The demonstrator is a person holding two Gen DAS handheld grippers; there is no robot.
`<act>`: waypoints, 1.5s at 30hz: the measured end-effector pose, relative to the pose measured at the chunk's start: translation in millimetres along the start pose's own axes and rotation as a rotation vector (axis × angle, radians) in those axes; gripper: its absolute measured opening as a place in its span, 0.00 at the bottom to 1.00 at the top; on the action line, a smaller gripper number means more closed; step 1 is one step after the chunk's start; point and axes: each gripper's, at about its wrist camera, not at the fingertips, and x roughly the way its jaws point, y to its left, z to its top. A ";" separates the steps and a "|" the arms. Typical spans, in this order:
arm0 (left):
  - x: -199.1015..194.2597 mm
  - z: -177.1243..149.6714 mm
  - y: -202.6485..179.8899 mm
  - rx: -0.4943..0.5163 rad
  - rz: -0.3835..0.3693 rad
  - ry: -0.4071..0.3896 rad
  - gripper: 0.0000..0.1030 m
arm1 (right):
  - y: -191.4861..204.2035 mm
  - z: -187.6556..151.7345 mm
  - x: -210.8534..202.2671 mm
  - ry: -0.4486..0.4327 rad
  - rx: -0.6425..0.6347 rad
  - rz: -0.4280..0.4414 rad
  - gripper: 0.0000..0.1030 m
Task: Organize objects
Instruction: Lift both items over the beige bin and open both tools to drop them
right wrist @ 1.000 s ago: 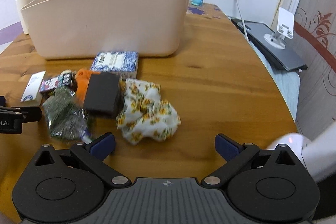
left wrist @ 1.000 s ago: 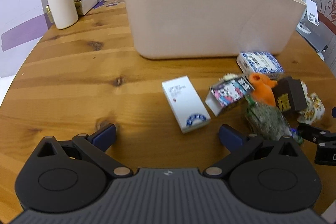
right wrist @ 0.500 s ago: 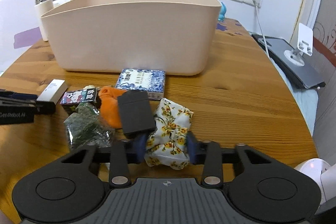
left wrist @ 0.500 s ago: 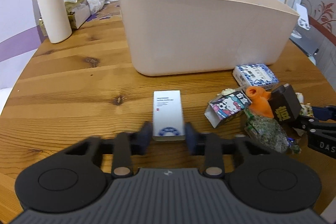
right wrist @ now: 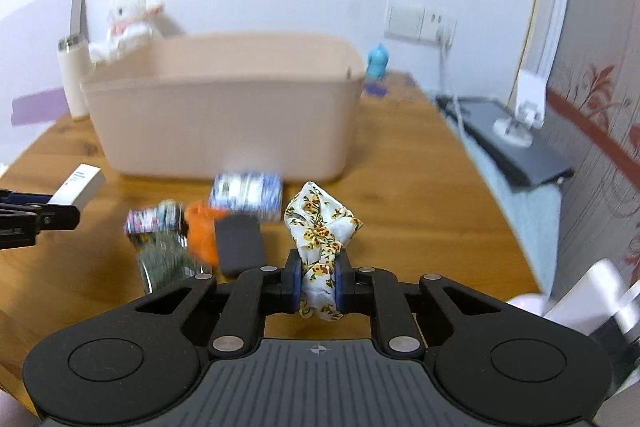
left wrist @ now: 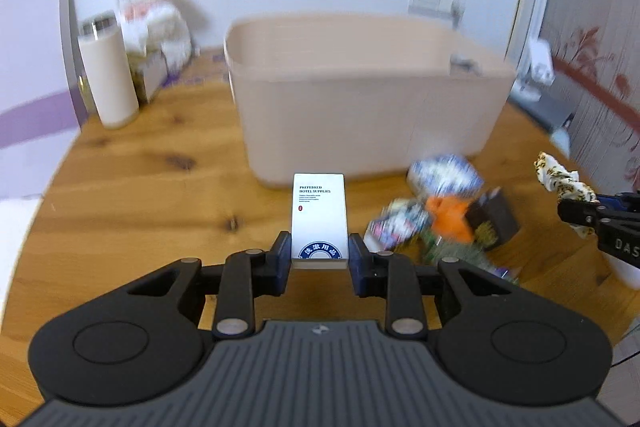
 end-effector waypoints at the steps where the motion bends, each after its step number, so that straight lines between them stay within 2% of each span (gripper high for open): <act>1: -7.2 5.8 0.7 -0.001 -0.003 -0.025 0.31 | -0.2 5.0 -4.3 -0.018 -0.003 -0.003 0.14; 6: -31.4 41.9 0.8 0.019 0.016 -0.147 0.31 | -1.2 38.8 -22.3 -0.127 -0.015 -0.008 0.14; 10: -35.1 73.1 -4.3 0.036 0.045 -0.231 0.31 | -1.2 69.9 -27.2 -0.212 -0.026 0.000 0.14; 12: -30.1 89.0 -7.6 0.036 0.048 -0.248 0.31 | -1.8 88.0 -25.6 -0.248 -0.028 0.007 0.14; 15: -12.9 114.1 -13.7 0.017 0.033 -0.235 0.31 | -4.5 109.3 -18.1 -0.276 -0.010 0.035 0.14; 20: 35.1 141.0 -32.1 0.056 0.062 -0.174 0.31 | 0.2 140.6 10.8 -0.265 -0.021 0.038 0.14; 28: 112.1 141.8 -38.6 0.068 0.104 0.008 0.31 | 22.2 146.1 94.8 -0.075 -0.040 0.041 0.13; 32: 120.2 137.9 -36.8 0.068 0.114 0.027 0.32 | 23.6 131.6 116.3 -0.015 -0.031 0.036 0.15; 34: 117.1 139.1 -33.9 0.056 0.102 0.026 0.33 | 22.6 129.5 114.3 -0.009 -0.023 0.042 0.35; 35: 114.7 140.1 -33.3 0.056 0.097 0.025 0.34 | 21.2 129.4 110.9 -0.016 -0.020 0.045 0.39; 36: 110.7 140.8 -33.4 0.059 0.092 0.024 0.46 | 20.1 128.5 104.2 -0.032 -0.020 0.050 0.44; 37: 106.2 141.6 -34.2 0.061 0.090 0.017 0.62 | 19.3 130.7 98.1 -0.043 -0.022 0.048 0.47; 39: 93.9 141.5 -34.1 0.055 0.095 -0.012 0.76 | 17.2 130.0 81.8 -0.073 -0.028 0.038 0.66; 41: 82.8 141.2 -30.5 0.041 0.097 -0.024 0.78 | 15.1 129.7 67.3 -0.093 -0.026 0.037 0.72; 45: 60.3 134.5 -22.2 0.011 0.075 -0.030 0.79 | 12.7 120.7 42.0 -0.103 -0.019 0.041 0.76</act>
